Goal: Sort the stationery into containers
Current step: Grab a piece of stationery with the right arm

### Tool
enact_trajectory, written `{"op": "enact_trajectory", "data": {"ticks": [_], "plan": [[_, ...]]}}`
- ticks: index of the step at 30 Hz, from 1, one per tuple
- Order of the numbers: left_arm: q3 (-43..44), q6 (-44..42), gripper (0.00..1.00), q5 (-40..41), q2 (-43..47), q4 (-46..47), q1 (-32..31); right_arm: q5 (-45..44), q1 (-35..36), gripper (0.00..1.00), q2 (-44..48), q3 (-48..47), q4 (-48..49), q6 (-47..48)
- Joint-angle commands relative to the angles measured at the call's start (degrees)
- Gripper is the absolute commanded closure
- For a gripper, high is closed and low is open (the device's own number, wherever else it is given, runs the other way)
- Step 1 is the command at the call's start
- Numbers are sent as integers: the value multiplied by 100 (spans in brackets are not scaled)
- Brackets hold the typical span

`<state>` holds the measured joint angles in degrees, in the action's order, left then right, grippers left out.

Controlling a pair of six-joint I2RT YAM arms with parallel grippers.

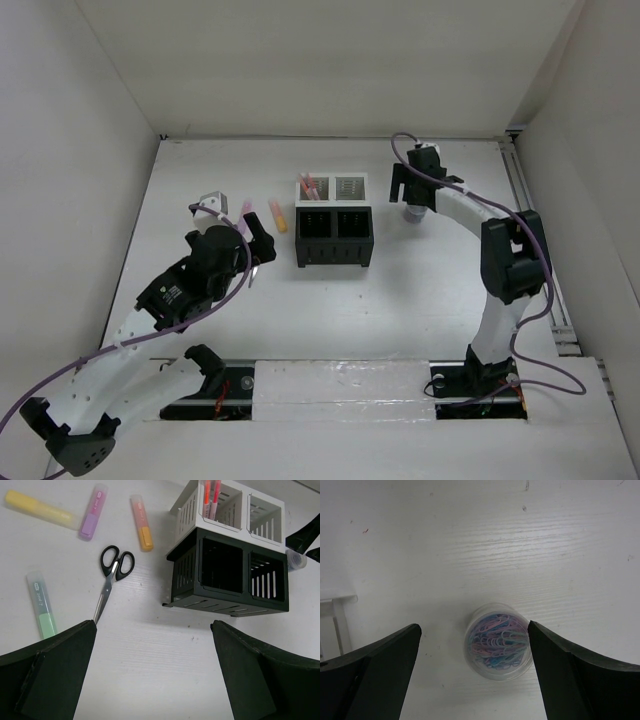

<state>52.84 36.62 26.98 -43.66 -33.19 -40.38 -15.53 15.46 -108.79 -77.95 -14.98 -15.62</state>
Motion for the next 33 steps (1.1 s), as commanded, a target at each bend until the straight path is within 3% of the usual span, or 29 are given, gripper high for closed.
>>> {"op": "enact_trajectory", "data": {"ticks": [1,21,33], "plan": [[-81,-85,0,-18,33,190,30,-47,-52,6,50,24,-67,6],[-81,-190,0,-176,33,243,30,-47,-236,4,675,421,57,6],[-81,-190,0,-229,33,243,30,59,-351,5,-1,-97,4,172]]}}
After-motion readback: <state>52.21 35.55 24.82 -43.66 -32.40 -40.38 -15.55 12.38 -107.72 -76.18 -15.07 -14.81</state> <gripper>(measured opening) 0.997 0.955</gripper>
